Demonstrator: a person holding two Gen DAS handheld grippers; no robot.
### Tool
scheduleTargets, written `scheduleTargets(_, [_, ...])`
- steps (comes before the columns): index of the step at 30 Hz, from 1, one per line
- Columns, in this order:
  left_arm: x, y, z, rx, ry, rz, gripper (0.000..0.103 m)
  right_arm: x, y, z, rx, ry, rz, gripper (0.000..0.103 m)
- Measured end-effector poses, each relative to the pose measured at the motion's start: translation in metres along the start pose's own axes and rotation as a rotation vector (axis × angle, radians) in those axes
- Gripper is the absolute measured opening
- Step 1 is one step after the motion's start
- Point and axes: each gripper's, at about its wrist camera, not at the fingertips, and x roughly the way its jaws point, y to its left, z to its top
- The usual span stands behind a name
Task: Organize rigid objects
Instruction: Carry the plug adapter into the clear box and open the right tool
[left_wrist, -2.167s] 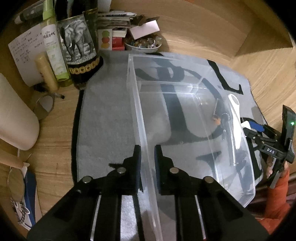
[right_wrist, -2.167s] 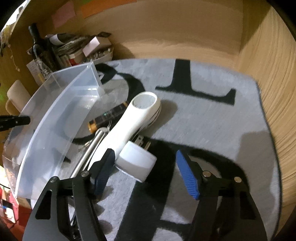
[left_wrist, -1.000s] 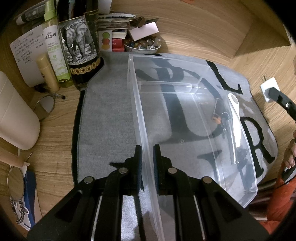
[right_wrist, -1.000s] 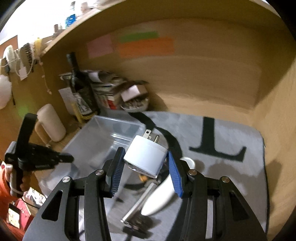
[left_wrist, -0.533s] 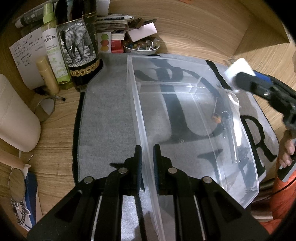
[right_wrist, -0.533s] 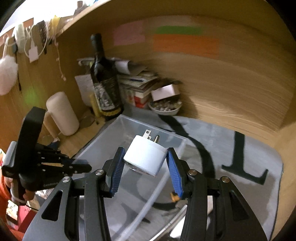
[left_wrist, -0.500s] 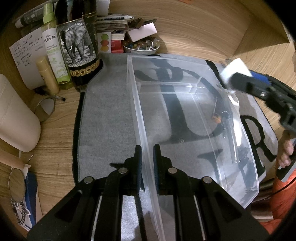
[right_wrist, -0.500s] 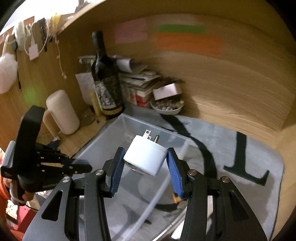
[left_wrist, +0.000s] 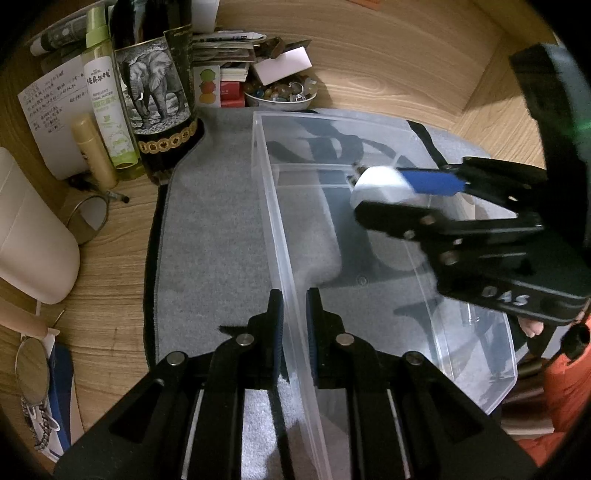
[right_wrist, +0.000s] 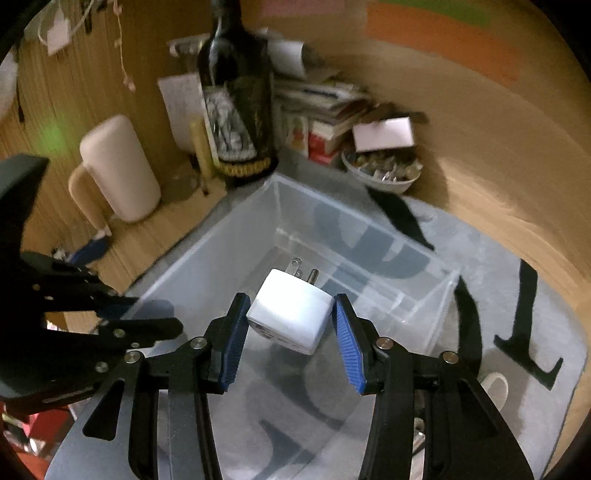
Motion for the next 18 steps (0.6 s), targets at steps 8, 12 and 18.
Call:
scheduleTargets(8, [0.000,-0.002,0.000,0.006,-0.002,0.003,0.012,0.024,0.005,0.001,-0.062,0.116,-0.012,0.043])
scheduleTargets(12, [0.001,-0.002,0.000,0.006,-0.003,0.003,0.012,0.029,0.007,0.001,-0.079,0.133,-0.031,0.043])
scheduleTargets(18, [0.001,-0.002,0.000,0.007,-0.003,0.003,0.012,0.028,0.008,0.003,-0.089,0.136,-0.043,0.046])
